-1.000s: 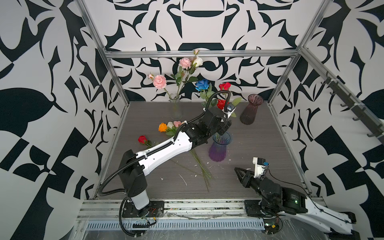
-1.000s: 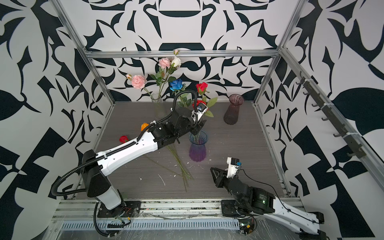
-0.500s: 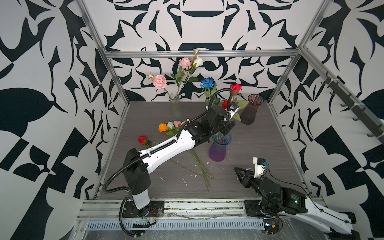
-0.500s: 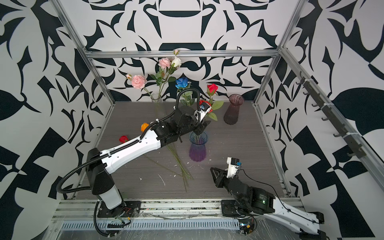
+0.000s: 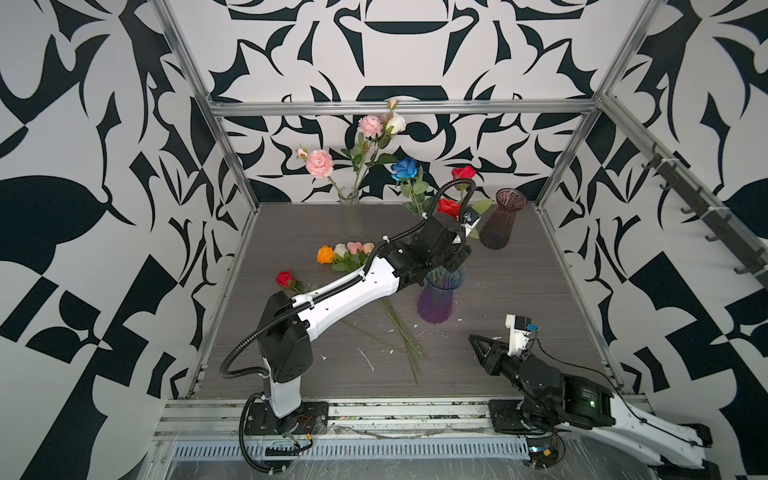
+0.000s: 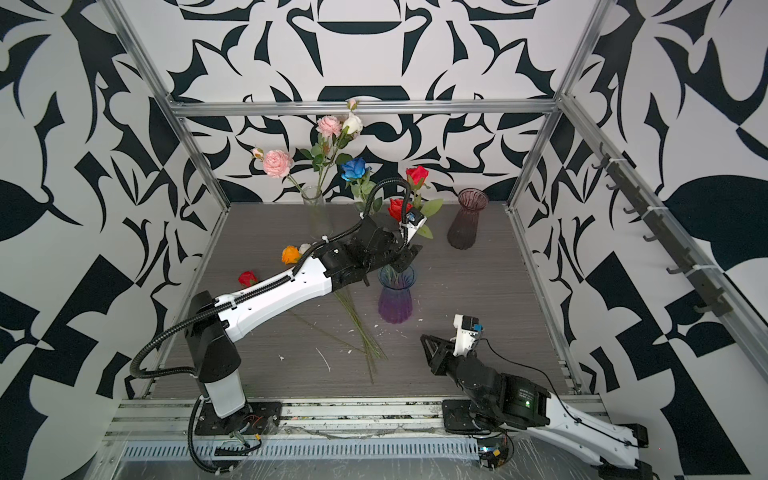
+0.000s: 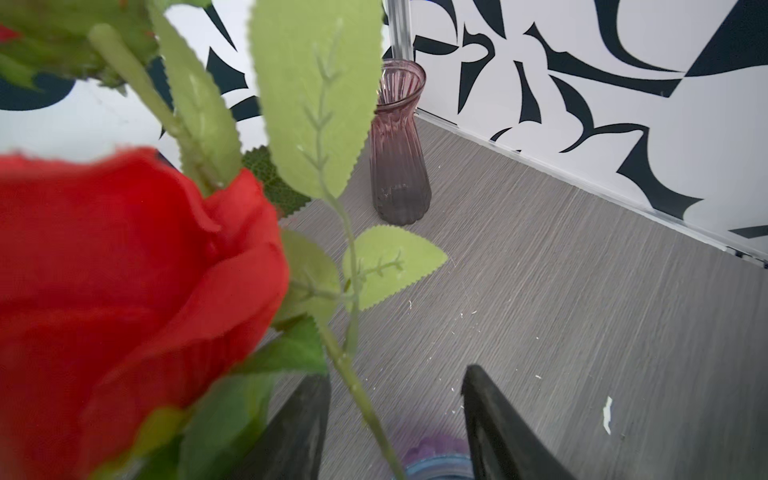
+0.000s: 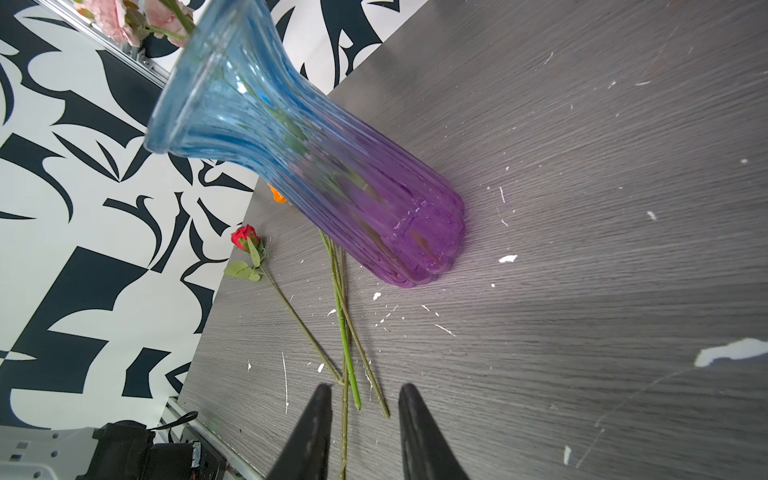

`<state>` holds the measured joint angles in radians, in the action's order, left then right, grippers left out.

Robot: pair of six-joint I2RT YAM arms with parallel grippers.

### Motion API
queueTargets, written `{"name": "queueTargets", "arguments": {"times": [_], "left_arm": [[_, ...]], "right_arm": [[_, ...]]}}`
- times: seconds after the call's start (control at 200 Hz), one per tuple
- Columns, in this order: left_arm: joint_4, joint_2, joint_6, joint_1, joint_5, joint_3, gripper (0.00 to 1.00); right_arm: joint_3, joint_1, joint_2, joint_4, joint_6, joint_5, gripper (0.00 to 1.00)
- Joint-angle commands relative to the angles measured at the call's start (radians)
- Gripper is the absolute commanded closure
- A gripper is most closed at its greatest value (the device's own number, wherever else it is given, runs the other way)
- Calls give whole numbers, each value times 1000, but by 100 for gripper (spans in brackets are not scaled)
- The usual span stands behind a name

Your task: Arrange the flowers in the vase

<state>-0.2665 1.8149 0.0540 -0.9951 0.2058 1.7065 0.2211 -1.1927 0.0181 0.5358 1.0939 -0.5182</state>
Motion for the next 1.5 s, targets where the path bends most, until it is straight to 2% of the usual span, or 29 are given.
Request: {"name": "queueTargets", "arguments": {"times": [0.0,0.09,0.16,0.4,0.63,0.8,0.985,1.09,1.22,1.33,1.495], "left_arm": [[100,-72,-10,-6,-192,-83,47],[245,-127,-2,-5,-381,-176,49],[310,-154,2,-5,-452,-218,50],[247,-154,39,-5,-433,-200,50],[292,-187,33,-6,-440,-234,50],[295,-302,-15,-5,-348,-340,50],[390,-635,-98,-5,-206,-690,47],[375,-825,-161,-2,-71,-884,45],[337,-1004,-297,4,71,-1062,42],[313,-1086,-439,4,126,-1169,42],[250,-1115,-608,5,180,-1245,41]], "right_arm": [[3,-1,-9,-7,-3,-24,68],[4,-1,-9,-7,-2,-24,69],[4,-1,-8,-7,-3,-23,68],[5,-1,-8,-6,-3,-21,68],[6,-1,-9,-5,-1,-21,69],[9,-1,-9,-2,-1,-21,69],[6,-1,-8,-12,-7,-16,67],[3,-1,8,-24,-8,-16,67],[16,-1,70,-51,-12,-10,64],[33,-1,143,-86,-26,1,63],[65,-1,253,-139,-52,17,62]]}}
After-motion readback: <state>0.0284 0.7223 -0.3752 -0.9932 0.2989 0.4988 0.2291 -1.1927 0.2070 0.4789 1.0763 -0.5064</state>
